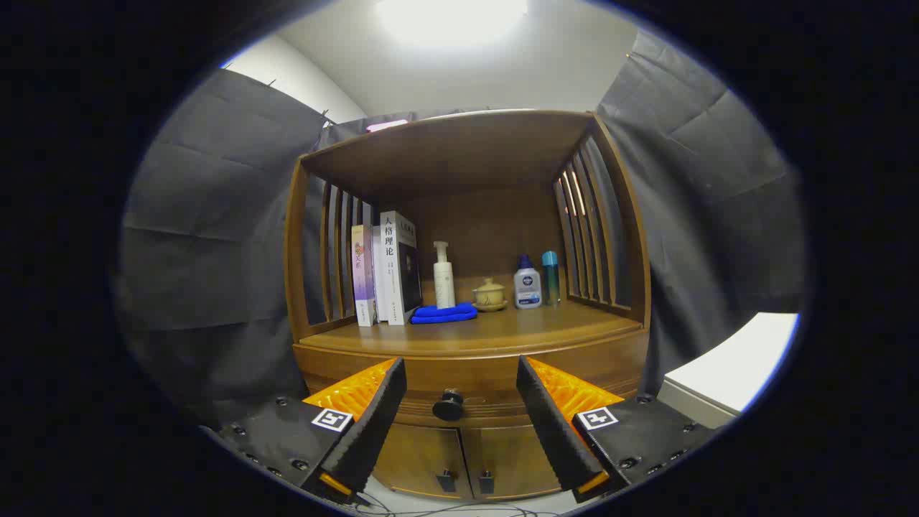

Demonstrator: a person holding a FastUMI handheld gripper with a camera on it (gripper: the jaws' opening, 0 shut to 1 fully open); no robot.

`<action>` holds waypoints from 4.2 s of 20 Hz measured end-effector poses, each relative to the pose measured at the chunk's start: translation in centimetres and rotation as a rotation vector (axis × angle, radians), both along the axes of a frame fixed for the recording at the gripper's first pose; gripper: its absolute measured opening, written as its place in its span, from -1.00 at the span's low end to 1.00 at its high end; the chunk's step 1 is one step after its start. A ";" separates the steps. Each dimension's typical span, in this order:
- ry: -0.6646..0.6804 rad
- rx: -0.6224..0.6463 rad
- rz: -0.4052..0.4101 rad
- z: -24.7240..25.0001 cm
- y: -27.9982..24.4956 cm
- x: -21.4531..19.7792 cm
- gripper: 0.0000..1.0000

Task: Pull open the drawer, take out the items inside it, and place them on the countertop above the cabinet.

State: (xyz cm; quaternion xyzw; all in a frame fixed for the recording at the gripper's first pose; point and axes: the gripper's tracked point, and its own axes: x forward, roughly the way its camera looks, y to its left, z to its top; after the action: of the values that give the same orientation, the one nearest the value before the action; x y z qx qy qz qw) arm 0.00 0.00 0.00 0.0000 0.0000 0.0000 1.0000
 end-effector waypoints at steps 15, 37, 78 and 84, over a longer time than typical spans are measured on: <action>-0.039 0.005 -0.030 1.0 -0.1 -0.7 0.95; -0.045 0.021 -0.039 1.1 0.3 -0.4 0.95; 0.326 -0.027 -0.017 -13.7 0.0 7.1 -0.41; 0.333 -0.029 -0.013 -13.6 0.1 4.3 -0.41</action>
State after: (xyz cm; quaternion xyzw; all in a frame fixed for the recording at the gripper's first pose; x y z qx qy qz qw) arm 4.32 0.14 -13.64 -0.0145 0.1655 -0.0067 0.9861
